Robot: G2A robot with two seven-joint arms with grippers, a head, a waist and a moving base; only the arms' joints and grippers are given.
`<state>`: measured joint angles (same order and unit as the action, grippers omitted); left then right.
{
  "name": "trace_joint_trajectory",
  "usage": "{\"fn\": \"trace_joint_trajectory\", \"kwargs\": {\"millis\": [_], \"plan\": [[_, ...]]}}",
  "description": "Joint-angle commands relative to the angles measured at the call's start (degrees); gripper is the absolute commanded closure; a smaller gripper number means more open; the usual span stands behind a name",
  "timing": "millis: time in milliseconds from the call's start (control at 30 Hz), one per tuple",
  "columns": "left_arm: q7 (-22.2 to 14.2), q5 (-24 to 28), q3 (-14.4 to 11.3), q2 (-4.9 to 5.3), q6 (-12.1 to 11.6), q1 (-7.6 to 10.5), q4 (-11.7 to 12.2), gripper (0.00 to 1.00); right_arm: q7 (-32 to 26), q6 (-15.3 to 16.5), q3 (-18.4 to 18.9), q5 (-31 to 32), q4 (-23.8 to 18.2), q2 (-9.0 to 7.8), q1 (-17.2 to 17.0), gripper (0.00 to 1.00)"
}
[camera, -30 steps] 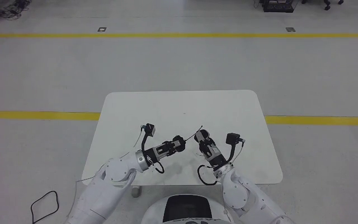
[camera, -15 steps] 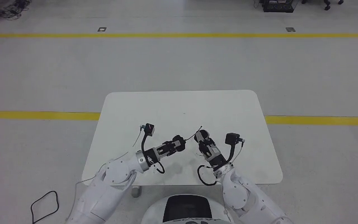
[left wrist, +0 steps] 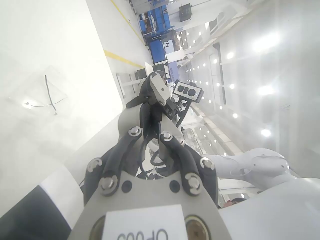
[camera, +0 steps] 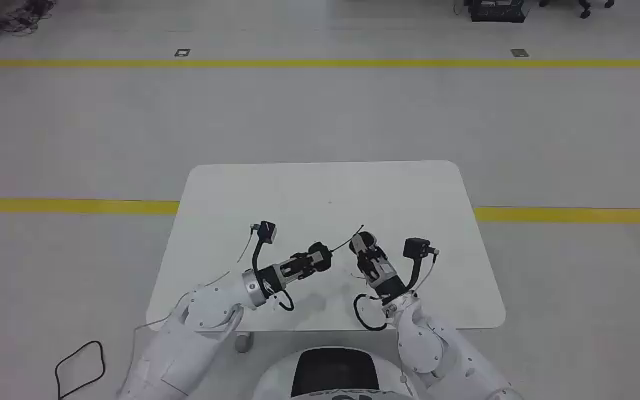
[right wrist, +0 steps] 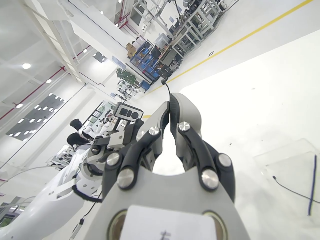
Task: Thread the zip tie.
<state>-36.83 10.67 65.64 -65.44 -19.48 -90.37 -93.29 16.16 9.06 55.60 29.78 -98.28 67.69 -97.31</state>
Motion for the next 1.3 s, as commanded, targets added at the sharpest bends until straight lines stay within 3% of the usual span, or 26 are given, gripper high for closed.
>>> {"fn": "trace_joint_trajectory", "kwargs": {"millis": [0,633,1000,1267], "plan": [[0.0,0.0,0.0,-0.03,0.0,-0.02,0.0,1.0,0.0,0.0,0.1,0.1,0.0,0.09,-0.1,1.0],[-1.1,0.2,0.0,-0.16,0.0,0.21,0.6,1.0,-1.0,3.8,1.1,3.8,-0.1,0.52,-0.8,1.0],[-2.4,2.2,0.4,-0.19,0.0,0.09,0.6,1.0,-0.8,1.7,1.8,5.6,-0.2,0.88,-1.3,1.0],[-4.6,4.0,0.5,-0.21,0.0,0.39,1.5,1.0,-1.0,2.6,1.9,6.6,-0.1,1.13,-1.2,1.0]]}}
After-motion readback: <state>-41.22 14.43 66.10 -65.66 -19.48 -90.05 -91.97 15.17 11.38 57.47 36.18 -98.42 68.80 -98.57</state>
